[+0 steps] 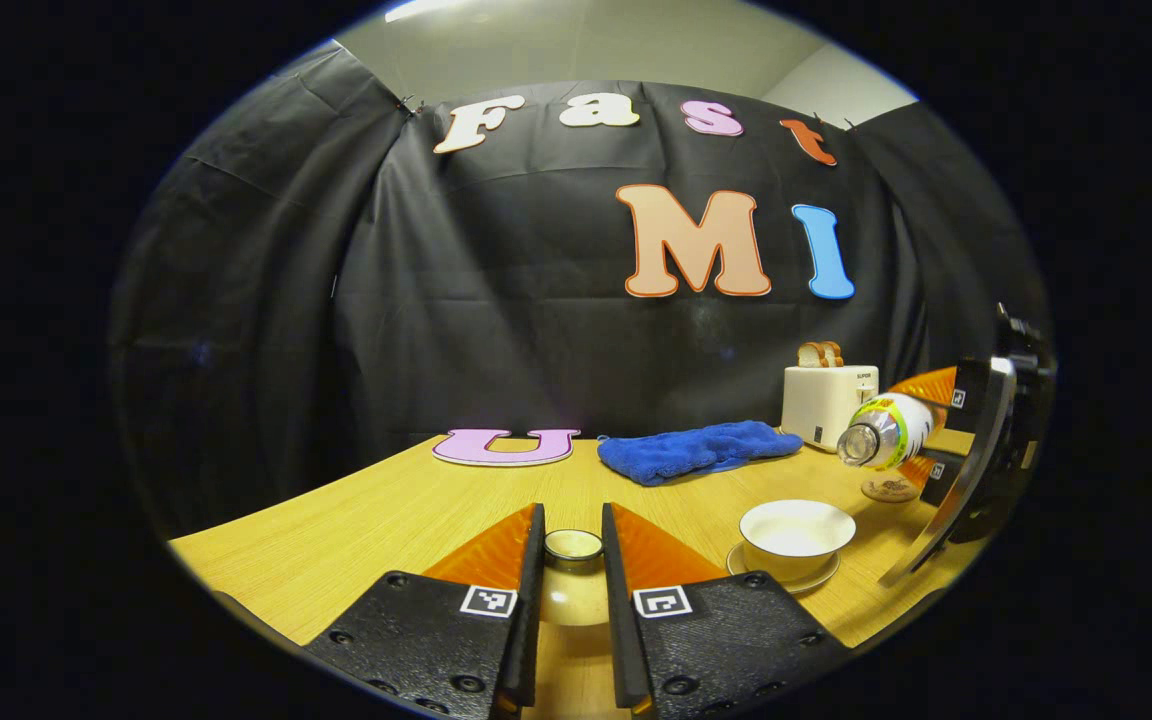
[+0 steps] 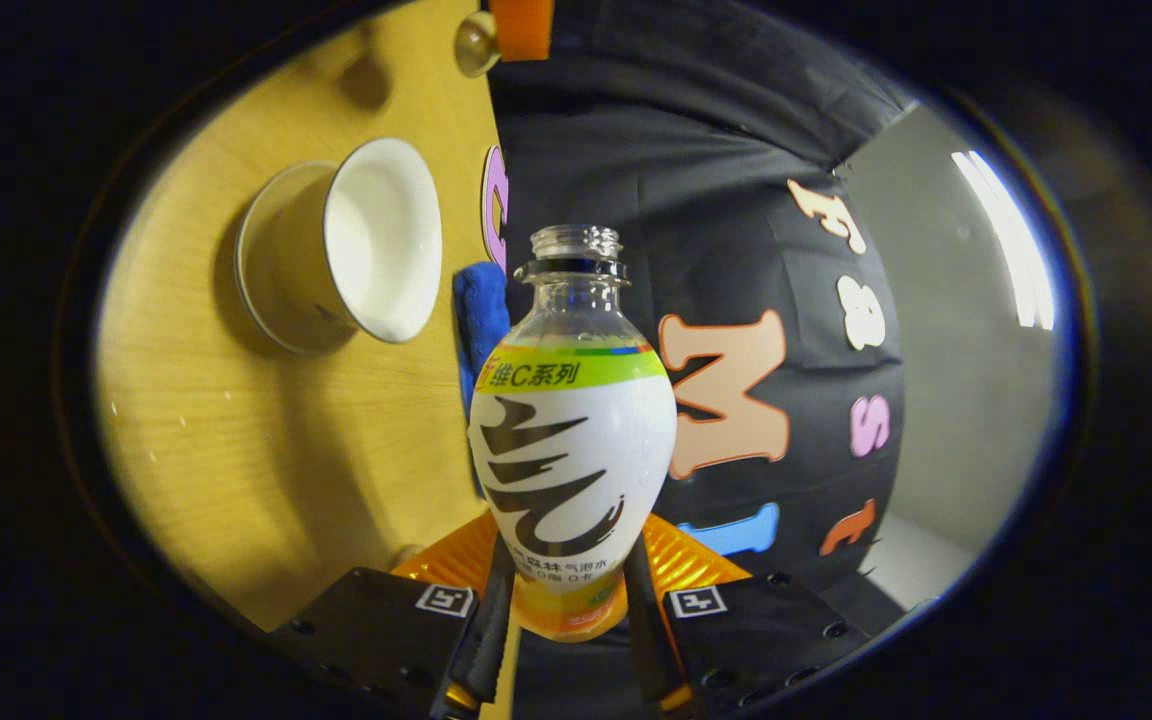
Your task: Open the teacup lid with one hand, grasp the water bottle and pour water into the teacup with the other hand; after pouring, place the water bottle on the coaster and then close the teacup lid.
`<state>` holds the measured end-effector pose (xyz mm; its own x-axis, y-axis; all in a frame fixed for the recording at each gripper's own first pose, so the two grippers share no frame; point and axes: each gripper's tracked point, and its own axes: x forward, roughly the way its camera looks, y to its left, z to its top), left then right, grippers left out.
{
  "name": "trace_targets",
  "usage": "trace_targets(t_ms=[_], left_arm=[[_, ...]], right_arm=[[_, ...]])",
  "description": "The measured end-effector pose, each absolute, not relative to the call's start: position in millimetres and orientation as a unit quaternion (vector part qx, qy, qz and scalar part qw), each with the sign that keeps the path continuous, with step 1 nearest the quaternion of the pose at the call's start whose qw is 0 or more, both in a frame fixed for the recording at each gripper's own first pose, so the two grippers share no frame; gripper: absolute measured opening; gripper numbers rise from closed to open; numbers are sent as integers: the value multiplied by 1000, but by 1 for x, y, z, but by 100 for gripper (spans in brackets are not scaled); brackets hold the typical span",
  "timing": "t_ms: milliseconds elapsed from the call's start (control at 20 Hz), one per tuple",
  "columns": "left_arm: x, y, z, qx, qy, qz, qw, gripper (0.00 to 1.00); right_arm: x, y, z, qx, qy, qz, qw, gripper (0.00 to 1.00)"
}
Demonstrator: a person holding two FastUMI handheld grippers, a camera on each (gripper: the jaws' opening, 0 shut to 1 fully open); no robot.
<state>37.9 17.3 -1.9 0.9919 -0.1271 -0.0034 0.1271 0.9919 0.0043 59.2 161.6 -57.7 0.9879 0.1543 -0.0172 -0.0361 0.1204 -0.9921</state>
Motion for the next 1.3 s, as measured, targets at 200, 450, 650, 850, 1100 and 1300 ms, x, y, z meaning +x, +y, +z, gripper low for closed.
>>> trace_targets(t_ms=[200,450,650,850,1100,1300], left_arm=[[37,18,-2,2,2,-64,998,28],[37,17,0,2,2,-64,998,28],[38,17,-1,2,1,-64,998,28],[38,18,-1,2,1,-64,998,28],[38,18,-1,3,1,-64,998,28],[40,17,-2,2,0,-64,998,28]], right_arm=[[55,160,-71,-534,24,103,839,56],[65,147,-40,-317,63,118,939,54],[79,119,-11,-170,50,114,978,60],[100,83,-24,-65,72,101,990,59],[123,53,-59,-41,102,76,991,58],[126,46,-74,-59,106,69,990,62]])
